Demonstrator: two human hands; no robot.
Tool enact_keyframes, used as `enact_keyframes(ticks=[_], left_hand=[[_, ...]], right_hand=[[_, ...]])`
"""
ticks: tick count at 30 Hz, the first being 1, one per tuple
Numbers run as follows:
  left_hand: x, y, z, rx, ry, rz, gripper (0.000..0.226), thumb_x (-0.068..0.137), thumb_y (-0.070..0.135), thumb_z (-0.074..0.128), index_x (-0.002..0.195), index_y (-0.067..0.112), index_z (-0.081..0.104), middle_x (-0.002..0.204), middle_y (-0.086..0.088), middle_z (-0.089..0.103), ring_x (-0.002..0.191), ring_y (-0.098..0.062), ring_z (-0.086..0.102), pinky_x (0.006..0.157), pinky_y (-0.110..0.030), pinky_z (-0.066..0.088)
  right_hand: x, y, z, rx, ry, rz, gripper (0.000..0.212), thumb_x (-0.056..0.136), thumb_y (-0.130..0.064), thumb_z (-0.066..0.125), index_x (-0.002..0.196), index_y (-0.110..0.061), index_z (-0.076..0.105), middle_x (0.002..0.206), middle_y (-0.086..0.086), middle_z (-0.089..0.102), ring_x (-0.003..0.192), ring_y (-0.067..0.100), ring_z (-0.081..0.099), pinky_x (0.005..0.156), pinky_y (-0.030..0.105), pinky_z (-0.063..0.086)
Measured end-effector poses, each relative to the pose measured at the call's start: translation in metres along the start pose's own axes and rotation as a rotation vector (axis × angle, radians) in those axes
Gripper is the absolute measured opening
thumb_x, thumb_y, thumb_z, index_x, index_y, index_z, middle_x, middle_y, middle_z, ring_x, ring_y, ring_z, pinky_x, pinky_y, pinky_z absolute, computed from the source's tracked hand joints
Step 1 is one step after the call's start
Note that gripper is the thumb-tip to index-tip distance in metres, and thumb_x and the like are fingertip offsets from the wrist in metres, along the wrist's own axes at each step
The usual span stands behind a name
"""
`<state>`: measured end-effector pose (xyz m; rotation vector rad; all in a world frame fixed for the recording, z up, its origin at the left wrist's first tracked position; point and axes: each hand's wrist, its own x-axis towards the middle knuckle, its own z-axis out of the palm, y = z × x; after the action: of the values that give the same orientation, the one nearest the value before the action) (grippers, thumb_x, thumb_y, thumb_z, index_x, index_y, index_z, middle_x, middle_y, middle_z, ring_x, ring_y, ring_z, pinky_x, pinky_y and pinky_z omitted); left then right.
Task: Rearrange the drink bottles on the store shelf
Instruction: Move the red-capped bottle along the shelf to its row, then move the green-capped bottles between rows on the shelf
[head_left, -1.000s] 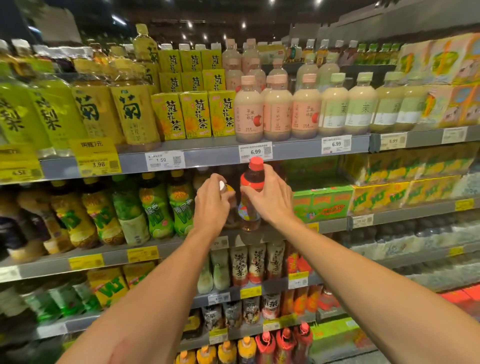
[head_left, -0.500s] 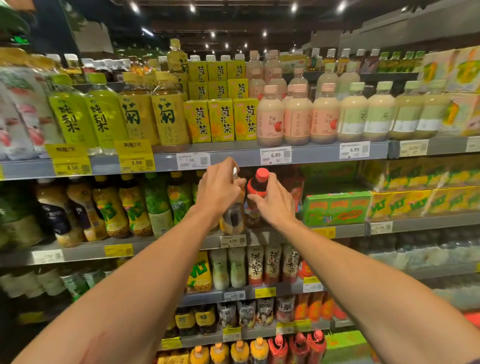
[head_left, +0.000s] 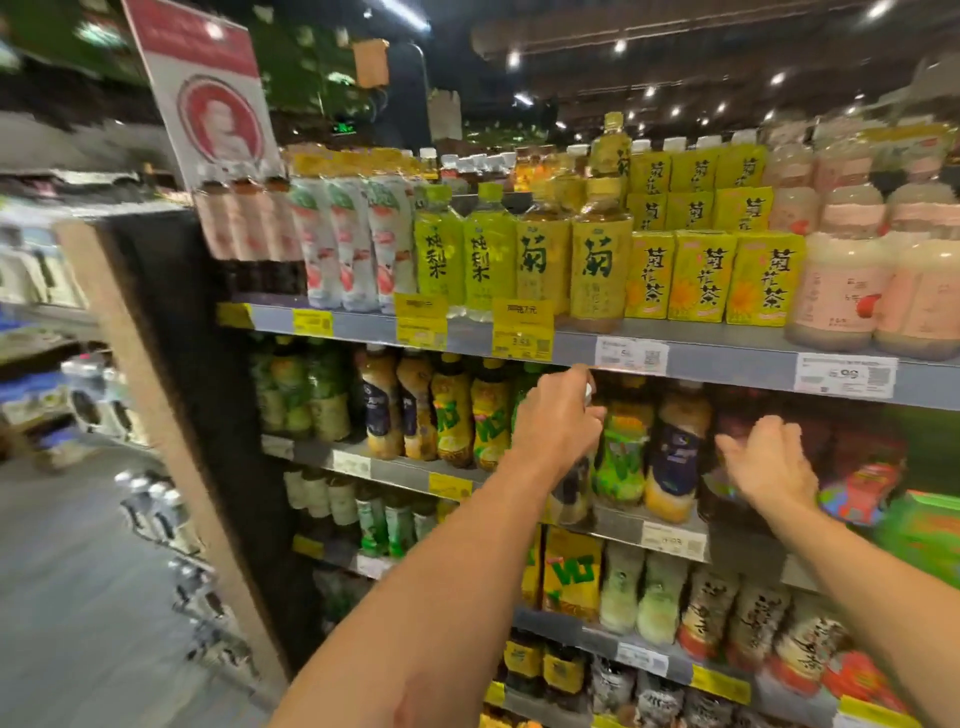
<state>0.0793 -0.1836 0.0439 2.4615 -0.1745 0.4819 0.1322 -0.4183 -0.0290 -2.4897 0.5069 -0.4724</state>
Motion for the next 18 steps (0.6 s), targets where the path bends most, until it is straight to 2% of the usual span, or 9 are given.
enact_keyframes(ticks=[3,6,9,13,14,16,18], left_hand=[[0.004,-0.033,-0.024,-0.008,0.027,-0.071,0.032,0.094,0.026,0.069,0.121,0.01,0.063,0.121,-0.019,0.07,0.114,-0.04,0.065,0.09,-0.046,0.053],[0.001,-0.067,-0.046,0.01,0.042,-0.121,0.032,0.094,0.024,0.068,0.123,0.012,0.063,0.122,-0.019,0.07,0.115,-0.04,0.064,0.089,-0.043,0.052],[-0.005,-0.104,-0.07,0.06,0.023,-0.157,0.034,0.094,0.023,0.065,0.126,0.015,0.061,0.125,-0.017,0.066,0.119,-0.04,0.062,0.092,-0.043,0.05],[-0.004,-0.164,-0.124,0.106,0.072,-0.213,0.034,0.093,0.026,0.062,0.126,0.017,0.061,0.127,-0.018,0.064,0.119,-0.043,0.061,0.095,-0.042,0.049],[-0.002,-0.179,-0.14,0.112,0.1,-0.216,0.033,0.092,0.027,0.063,0.124,0.017,0.062,0.126,-0.017,0.065,0.118,-0.043,0.061,0.093,-0.042,0.049],[0.004,-0.213,-0.167,0.107,0.145,-0.203,0.034,0.09,0.029,0.064,0.123,0.018,0.064,0.125,-0.016,0.068,0.115,-0.043,0.063,0.091,-0.043,0.05],[0.011,-0.243,-0.187,0.115,0.151,-0.175,0.034,0.09,0.032,0.065,0.122,0.02,0.065,0.121,-0.014,0.071,0.112,-0.042,0.065,0.09,-0.043,0.051]], right_hand=[[-0.008,-0.013,0.0,0.048,0.041,0.022,0.047,0.097,-0.031,0.058,0.125,0.004,0.045,0.136,0.028,0.041,0.117,0.053,0.054,0.094,0.056,0.045],[-0.036,-0.031,0.006,0.196,0.209,0.095,0.056,0.091,-0.018,0.062,0.136,-0.002,0.034,0.145,0.028,0.031,0.111,0.057,0.054,0.092,0.058,0.045],[-0.075,-0.057,0.023,0.302,0.272,0.067,0.036,0.087,-0.011,0.06,0.12,-0.01,0.044,0.133,0.028,0.042,0.105,0.053,0.056,0.088,0.056,0.045],[-0.121,-0.119,0.066,0.352,0.128,-0.141,0.015,0.087,-0.004,0.06,0.101,-0.011,0.06,0.104,0.017,0.062,0.099,0.041,0.06,0.078,0.043,0.043],[-0.133,-0.141,0.077,0.36,0.072,-0.197,0.012,0.086,-0.004,0.062,0.093,-0.014,0.063,0.095,0.011,0.065,0.092,0.037,0.061,0.073,0.038,0.042],[-0.162,-0.194,0.103,0.389,-0.058,-0.294,0.017,0.086,-0.007,0.066,0.081,-0.023,0.063,0.081,-0.003,0.066,0.072,0.024,0.061,0.064,0.03,0.041],[-0.195,-0.257,0.129,0.407,-0.203,-0.336,0.013,0.081,-0.019,0.072,0.089,-0.028,0.068,0.082,-0.008,0.069,0.064,0.013,0.059,0.065,0.029,0.044]])
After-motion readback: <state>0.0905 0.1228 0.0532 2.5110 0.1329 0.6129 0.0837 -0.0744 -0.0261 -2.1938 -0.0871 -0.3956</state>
